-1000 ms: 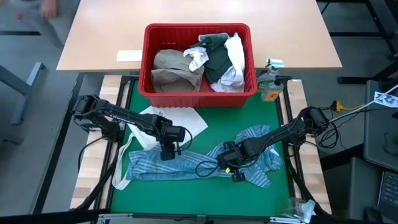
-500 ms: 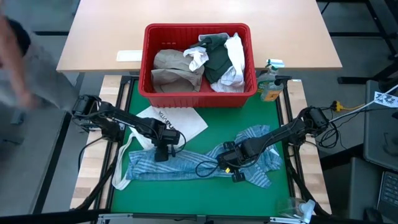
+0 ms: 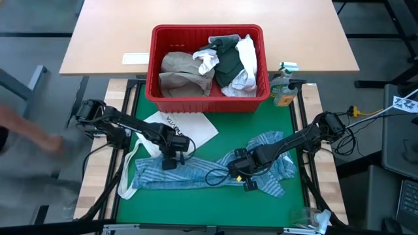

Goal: Fold Laundry from Bin
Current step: Fold the blue polo shirt

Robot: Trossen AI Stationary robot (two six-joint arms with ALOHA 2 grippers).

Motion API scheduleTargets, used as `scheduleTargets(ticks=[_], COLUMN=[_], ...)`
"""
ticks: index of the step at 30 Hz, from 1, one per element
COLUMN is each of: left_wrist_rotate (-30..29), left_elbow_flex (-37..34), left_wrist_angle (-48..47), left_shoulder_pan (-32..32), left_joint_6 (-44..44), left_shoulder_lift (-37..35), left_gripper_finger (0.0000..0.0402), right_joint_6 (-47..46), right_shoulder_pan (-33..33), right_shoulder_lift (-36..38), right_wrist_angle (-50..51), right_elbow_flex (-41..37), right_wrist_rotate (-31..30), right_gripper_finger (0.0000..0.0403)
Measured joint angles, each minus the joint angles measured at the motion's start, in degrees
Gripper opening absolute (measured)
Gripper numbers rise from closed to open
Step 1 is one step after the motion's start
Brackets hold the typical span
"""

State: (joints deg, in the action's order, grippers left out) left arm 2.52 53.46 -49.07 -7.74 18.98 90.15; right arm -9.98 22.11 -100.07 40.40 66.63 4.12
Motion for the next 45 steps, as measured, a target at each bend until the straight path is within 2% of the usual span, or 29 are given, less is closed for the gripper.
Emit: scheduleTargets(ticks=[5, 9, 17, 21, 27, 32, 38, 40, 45], left_wrist_rotate=[-0.2, -4.7, -23.5, -32.7, -40.2, -41.5, -44.7, -43.4, -33.2], left_elbow_flex=[3.3, 6.8, 13.3, 13.8, 12.9, 12.2, 12.1, 12.1, 12.1], left_wrist_angle=[-6.7, -13.4, -36.2, -41.3, -40.1, -41.0, -40.9, -41.0, -40.8], left_shoulder_pan=[-0.6, -1.8, -4.0, -3.8, -2.3, -1.2, -1.7, -1.9, -5.1], left_joint_6=[2.4, 5.3, 20.7, 30.3, 34.5, 34.0, 33.5, 33.5, 33.5], left_shoulder_lift=[0.0, 0.0, 0.0, -0.1, -0.1, -0.1, -0.1, -0.1, -0.1], left_gripper_finger=[0.0005, 0.0003, 0.0002, 0.0001, 0.0001, 0.0000, 0.0000, 0.0000, 0.0000], right_joint_6=[-0.1, -0.1, -0.2, -0.2, -0.1, 1.4, 4.1, 4.0, 4.4], right_shoulder_pan=[0.0, 0.0, -2.7, -6.9, -12.7, -13.9, -13.8, -13.9, -11.8], right_shoulder_lift=[0.0, 0.3, 0.4, 0.4, 0.4, 0.4, 0.4, 0.4, 0.4], right_wrist_angle=[0.0, 0.9, 6.0, 6.0, 6.6, 6.6, 6.6, 6.6, 7.0], right_elbow_flex=[0.0, 1.8, 9.1, 10.5, 10.5, 10.5, 10.5, 10.5, 10.5], right_wrist_rotate=[-1.4, -6.1, -26.1, -32.2, -31.0, -28.3, -28.0, -28.1, -22.8], right_gripper_finger=[0.0007, 0.0007, 0.0007, 0.0007, 0.0007, 0.0007, 0.0007, 0.0007, 0.0007])
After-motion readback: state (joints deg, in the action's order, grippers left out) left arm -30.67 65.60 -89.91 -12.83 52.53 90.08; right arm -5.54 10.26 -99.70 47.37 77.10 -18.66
